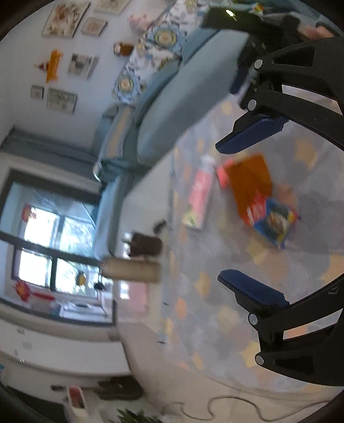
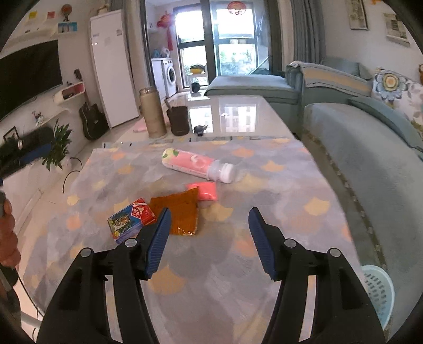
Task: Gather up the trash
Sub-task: 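Move both open tools back over the coffee table, then grasp the tiger-print card box with the left tool while the right tool grasps the orange wrapper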
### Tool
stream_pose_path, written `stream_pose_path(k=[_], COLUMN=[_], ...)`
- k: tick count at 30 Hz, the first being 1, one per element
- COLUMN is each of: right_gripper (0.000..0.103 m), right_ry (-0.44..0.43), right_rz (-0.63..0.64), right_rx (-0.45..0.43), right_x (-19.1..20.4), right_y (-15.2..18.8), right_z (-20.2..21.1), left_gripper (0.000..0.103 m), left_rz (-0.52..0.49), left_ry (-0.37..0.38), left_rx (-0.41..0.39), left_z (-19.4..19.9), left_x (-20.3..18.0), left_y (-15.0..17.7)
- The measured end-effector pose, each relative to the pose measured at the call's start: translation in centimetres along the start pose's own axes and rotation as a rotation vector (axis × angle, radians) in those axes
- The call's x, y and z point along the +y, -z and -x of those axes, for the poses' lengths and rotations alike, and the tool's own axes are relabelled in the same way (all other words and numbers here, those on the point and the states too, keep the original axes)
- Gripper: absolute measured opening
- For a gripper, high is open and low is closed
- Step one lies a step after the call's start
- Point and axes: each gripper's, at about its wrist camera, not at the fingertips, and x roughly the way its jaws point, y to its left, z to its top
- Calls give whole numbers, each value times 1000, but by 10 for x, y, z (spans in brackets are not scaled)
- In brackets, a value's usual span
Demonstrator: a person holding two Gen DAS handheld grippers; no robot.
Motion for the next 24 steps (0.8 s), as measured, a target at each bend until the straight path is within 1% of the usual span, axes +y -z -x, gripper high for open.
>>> stream_pose_path(k=[2,5,9,11,13,15,16,18,19,21,22,23,24], right_gripper=[57,57,57,57,57,57,58,63,63,63,65,67,69], right_ry=[-7,-24,-19,-20,-17,-36,-45,-55,-49,-55,-55,-53,-52], right_rz=[-1,-9,10,16,16,2,-4,-22,-23,-26,-29,-33,-40], right_rx=[0,29,69,100,137,169,190,229,245,243,245,252,267], right_x=[3,8,15,17,19,20,21,19,18,17,16,15,14], right_y=[1,0,2,4,7,8,9,10,10,9,8,7,8], right_z=[-13,-40,-67,-85,-101,-114,-120,-132,-136,-138,-139,-140,-143], left_gripper=[87,87,87,87,87,87,87,87,87,86,84,81,77], left_rz=[6,10,15,-1,-9,-26,-41,-61,-74,-118,-129,-147,-154], left_ry=[-1,1,6,8,19,41,37,29,20,-7,-23,-58,-78], left_rx=[43,91,151,198,229,255,276,331,344,341,349,344,344], left_z=[-19,-47,-67,-78,-84,-89,-92,-102,-105,-104,-106,-107,-107], left_x=[9,19,24,22,21,17,15,12,10,0,-1,-3,-4], left_y=[13,30,45,50,56,57,59,67,69,70,72,73,73])
